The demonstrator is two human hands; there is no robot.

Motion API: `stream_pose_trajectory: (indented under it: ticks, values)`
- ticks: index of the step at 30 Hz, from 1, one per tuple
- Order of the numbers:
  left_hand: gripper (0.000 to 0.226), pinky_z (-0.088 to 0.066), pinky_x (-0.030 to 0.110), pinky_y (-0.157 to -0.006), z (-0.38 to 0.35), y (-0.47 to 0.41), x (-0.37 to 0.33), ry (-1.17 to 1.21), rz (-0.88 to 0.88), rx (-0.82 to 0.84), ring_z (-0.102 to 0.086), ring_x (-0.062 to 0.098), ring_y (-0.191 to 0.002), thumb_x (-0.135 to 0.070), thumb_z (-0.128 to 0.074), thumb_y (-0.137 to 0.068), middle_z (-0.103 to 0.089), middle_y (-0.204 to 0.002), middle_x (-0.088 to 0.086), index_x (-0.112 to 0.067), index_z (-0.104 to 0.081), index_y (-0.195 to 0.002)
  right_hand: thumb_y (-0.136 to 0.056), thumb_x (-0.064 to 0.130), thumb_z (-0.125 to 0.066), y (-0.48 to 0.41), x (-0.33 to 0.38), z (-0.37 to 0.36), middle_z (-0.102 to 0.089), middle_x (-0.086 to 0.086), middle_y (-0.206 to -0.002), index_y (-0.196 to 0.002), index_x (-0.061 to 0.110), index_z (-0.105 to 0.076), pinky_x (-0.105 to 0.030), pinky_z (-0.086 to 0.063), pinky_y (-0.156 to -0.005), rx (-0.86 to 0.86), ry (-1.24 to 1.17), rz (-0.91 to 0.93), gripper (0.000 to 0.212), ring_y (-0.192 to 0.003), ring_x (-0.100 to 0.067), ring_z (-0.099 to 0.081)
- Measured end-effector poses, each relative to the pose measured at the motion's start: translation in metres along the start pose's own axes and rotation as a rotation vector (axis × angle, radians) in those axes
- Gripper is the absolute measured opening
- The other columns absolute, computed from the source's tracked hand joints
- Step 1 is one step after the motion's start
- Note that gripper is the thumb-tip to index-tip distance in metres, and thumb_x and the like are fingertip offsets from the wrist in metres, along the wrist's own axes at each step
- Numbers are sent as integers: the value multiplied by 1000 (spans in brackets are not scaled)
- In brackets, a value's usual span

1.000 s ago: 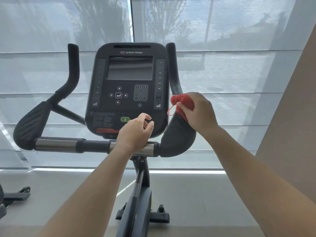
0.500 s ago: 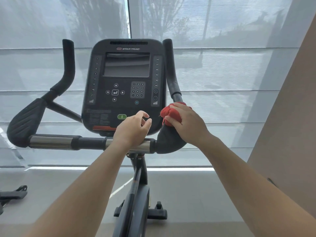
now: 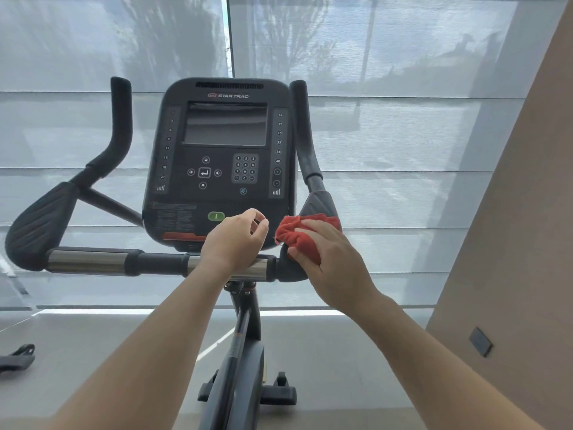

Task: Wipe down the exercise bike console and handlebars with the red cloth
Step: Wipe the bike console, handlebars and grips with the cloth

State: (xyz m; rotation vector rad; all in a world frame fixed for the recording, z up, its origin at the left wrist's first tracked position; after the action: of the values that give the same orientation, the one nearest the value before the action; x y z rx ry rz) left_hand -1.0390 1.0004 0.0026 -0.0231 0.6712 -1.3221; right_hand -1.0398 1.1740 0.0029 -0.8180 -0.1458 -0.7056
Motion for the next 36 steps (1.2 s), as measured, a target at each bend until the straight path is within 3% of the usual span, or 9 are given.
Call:
stream_pose_trajectory:
  ticks: [5, 10, 13, 16, 19, 22, 26, 31, 36]
  values:
    - [26, -49, 33, -73, 0, 0, 2, 9, 14, -12, -61, 16, -85, -40, -36, -95, -66, -88, -11, -27, -56, -106, -93, 44, -46, -16, 7, -4, -53, 6, -132, -123, 19, -58, -25, -23, -106, 47, 68, 3, 41, -124, -14, -41]
    - [26, -48, 32, -70, 0, 1, 1, 4, -6, -19, -60, 16, -84, -38, -37, -95, -63, -86, -11, -27, -57, -106, -86, 54, -40, 8, 6, 0, -58, 7, -124, -118, 19, -62, -19, -31, -101, 50, 31, 78, 52, -118, -12, -47]
    - [25, -48, 32, -69, 1, 1, 1, 5, -6, -18, -60, 16, -84, -38, -37, -95, -61, -85, -12, -27, -57, -107, -87, 47, -49, 7, 4, 8, -63, 7, -112, -104, 17, -66, -18, -37, -94, 57, -63, 71, 39, -107, -10, -53]
    - [24, -48, 32, -70, 1, 0, 2, 17, 3, -21, -60, 16, -84, -38, -38, -95, -64, -85, -12, -28, -58, -104, -89, 33, -57, -14, -3, 24, -67, 5, -99, -96, 15, -66, -20, -42, -84, -50, -159, -13, 20, -94, -12, -57]
    - [24, -47, 31, -69, 1, 0, 3, 32, 10, -25, -60, 15, -84, -38, -38, -94, -64, -85, -12, -29, -58, -102, -90, 29, -58, -41, -12, 44, -66, 6, -99, -101, 18, -63, -8, -38, -79, -237, -204, -101, 17, -92, -8, -57]
    - [24, -46, 30, -67, 2, 0, 4, 33, 9, -34, -60, 15, -83, -38, -37, -94, -64, -84, -12, -29, -58, -102, -91, 34, -55, -52, -18, 34, -64, 8, -113, -112, 20, -62, -17, -38, -91, -161, -178, -82, 25, -105, -8, -55]
    - [24, -47, 30, -67, 2, 0, 3, 36, -2, -42, -60, 14, -82, -38, -38, -95, -63, -83, -12, -28, -58, -103, -88, 52, -42, -38, -23, -3, -41, 4, -145, -132, 23, -48, -38, -22, -113, 88, 100, -9, 53, -136, -17, -30]
    - [24, -48, 30, -68, 2, 1, 2, 28, -16, -42, -60, 14, -82, -38, -38, -95, -62, -83, -12, -29, -57, -105, -90, 46, -46, -30, -18, 8, -45, 5, -140, -125, 21, -54, -25, -22, -106, 74, 113, 11, 43, -130, -14, -36]
    - [20, -51, 33, -73, 2, -1, 1, 43, 1, -14, -60, 14, -83, -36, -40, -93, -62, -84, -13, -29, -57, -103, -86, 50, -46, -46, -27, 5, -45, 11, -135, -124, 30, -55, -36, -30, -107, 119, 49, -36, 44, -126, -12, -39]
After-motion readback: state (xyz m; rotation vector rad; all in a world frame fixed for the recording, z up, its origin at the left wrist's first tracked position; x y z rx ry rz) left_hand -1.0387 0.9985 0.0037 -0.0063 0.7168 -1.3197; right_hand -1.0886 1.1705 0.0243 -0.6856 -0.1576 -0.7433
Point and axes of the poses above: each hand's wrist, its own y-axis away from the middle knuckle, its own z-axis out of the back of the hand, x = y × z, the point moved 6 cm from there along -y, towards the middle knuckle
